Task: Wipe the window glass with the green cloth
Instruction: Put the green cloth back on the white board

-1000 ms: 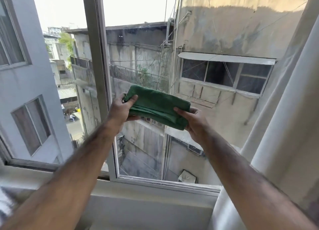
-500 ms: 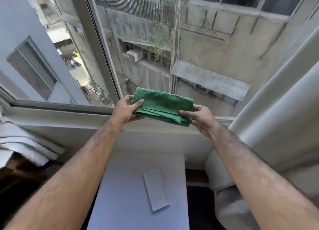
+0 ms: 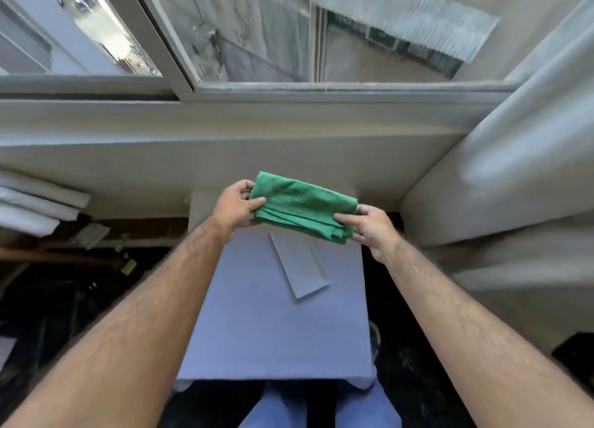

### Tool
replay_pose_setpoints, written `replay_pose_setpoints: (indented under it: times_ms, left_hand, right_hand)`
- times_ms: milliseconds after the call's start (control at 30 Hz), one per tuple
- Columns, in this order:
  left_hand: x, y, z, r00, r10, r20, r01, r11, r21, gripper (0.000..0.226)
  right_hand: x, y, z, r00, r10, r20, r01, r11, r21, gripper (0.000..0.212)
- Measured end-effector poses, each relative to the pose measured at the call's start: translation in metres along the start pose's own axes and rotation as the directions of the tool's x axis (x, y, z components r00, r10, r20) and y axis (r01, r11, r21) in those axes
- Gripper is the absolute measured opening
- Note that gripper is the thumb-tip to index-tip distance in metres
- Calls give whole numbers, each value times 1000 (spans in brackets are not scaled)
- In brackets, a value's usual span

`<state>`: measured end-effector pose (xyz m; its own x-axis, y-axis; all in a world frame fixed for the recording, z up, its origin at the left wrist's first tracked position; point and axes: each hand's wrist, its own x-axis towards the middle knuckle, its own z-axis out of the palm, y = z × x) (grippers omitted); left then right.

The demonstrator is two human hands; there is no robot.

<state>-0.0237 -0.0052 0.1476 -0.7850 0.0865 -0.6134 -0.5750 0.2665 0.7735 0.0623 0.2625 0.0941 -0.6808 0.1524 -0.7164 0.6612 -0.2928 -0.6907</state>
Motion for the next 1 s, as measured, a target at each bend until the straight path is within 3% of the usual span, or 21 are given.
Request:
replay_pose_setpoints:
  times_ms: [133,300,533,800,833,900,933,1000]
  left_hand:
    - [44,-59,16,997,-75,-3,75,991,110,12]
    - [89,-125,33,985,-173,-10,166,926,339,26]
    - [142,-177,54,992,-123,22,87,810,580,20]
    - [177,-197,80,997,21,77,-73,628,775,28]
    - [178,-199,81,997,27,76,-76,614,786,28]
    - [176,-204,82,995,66,72,-97,555,826,29]
    - [175,-207,81,992,106,62,-106,487,867,31]
    - [168,-211,79,976,211,51,-118,320,940,39]
  right_hand:
    - [28,70,-5,993,116,-13,-116,993,-15,40]
    - [53,157,-5,969,244,-44,-248,961,-124,36]
    - [83,248,9,929,352,-118,-364,925,-111,23]
    - [96,267,21,882,455,-127,-453,891,46,20]
    - [98,266,21,883,443,-156,-446,895,12,19]
    - [100,261,19,903,368,-220,-413,885,-214,23]
    - [100,256,18,921,311,-233,-381,841,-383,29]
    - [100,241,13,949,199,-243,-313,655,-688,44]
